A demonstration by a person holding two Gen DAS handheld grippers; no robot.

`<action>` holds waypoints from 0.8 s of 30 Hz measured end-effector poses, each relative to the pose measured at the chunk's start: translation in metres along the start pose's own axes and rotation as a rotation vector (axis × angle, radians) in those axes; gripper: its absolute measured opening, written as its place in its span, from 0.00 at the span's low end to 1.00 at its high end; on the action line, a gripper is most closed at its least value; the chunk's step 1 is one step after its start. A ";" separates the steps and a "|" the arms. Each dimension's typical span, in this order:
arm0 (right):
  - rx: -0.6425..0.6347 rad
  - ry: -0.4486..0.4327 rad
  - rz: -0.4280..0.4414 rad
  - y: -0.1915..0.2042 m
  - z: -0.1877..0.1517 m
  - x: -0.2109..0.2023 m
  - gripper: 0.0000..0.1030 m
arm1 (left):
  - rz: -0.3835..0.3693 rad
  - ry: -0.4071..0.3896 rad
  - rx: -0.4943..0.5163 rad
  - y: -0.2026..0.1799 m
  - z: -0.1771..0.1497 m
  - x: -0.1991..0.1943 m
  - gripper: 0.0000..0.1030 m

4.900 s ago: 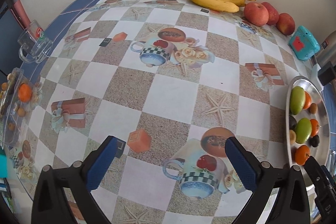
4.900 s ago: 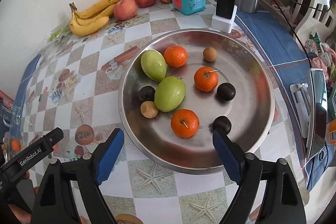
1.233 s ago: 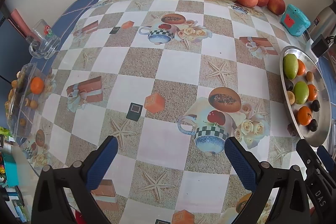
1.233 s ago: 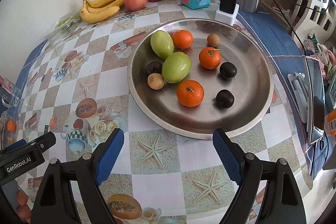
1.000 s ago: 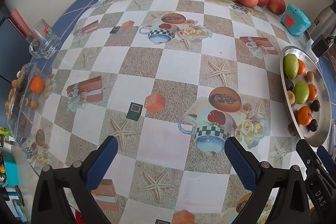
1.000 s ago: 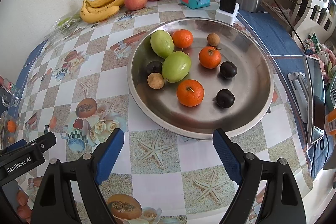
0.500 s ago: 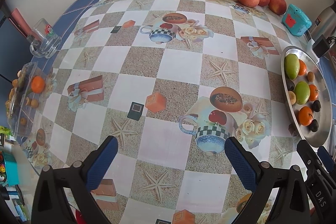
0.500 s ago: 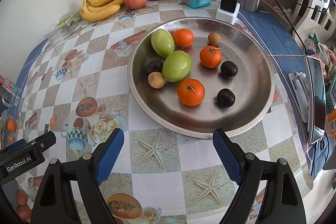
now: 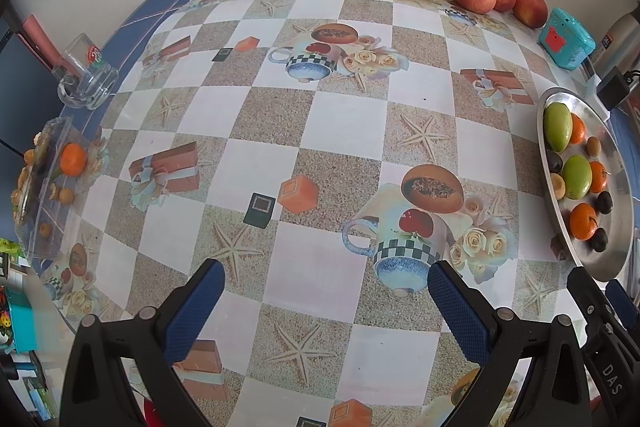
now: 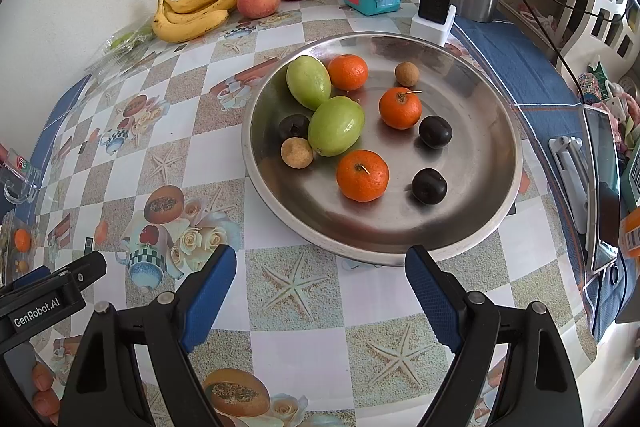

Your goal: Organize fruits

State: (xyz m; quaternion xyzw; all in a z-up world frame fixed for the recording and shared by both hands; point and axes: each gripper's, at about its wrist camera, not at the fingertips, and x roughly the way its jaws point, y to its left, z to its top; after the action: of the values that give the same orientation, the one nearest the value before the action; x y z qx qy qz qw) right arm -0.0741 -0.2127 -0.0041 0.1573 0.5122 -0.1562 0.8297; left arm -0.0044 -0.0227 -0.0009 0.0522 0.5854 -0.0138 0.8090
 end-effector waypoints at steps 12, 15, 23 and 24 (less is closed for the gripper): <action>0.005 0.002 -0.004 -0.002 0.000 -0.001 0.84 | 0.009 0.005 -0.009 0.000 0.000 0.001 1.00; 0.006 0.003 -0.004 -0.003 0.001 -0.001 0.84 | 0.010 0.008 -0.012 0.000 -0.001 0.001 1.00; 0.008 0.002 -0.005 -0.002 0.001 -0.001 0.84 | 0.009 0.014 -0.016 0.000 -0.001 0.002 1.00; 0.007 0.003 -0.004 -0.002 0.001 -0.001 0.84 | 0.009 0.015 -0.016 0.000 -0.001 0.002 1.00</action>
State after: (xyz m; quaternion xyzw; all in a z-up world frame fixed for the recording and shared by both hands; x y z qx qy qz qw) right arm -0.0747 -0.2150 -0.0032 0.1595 0.5133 -0.1595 0.8280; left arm -0.0045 -0.0224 -0.0033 0.0483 0.5912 -0.0050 0.8051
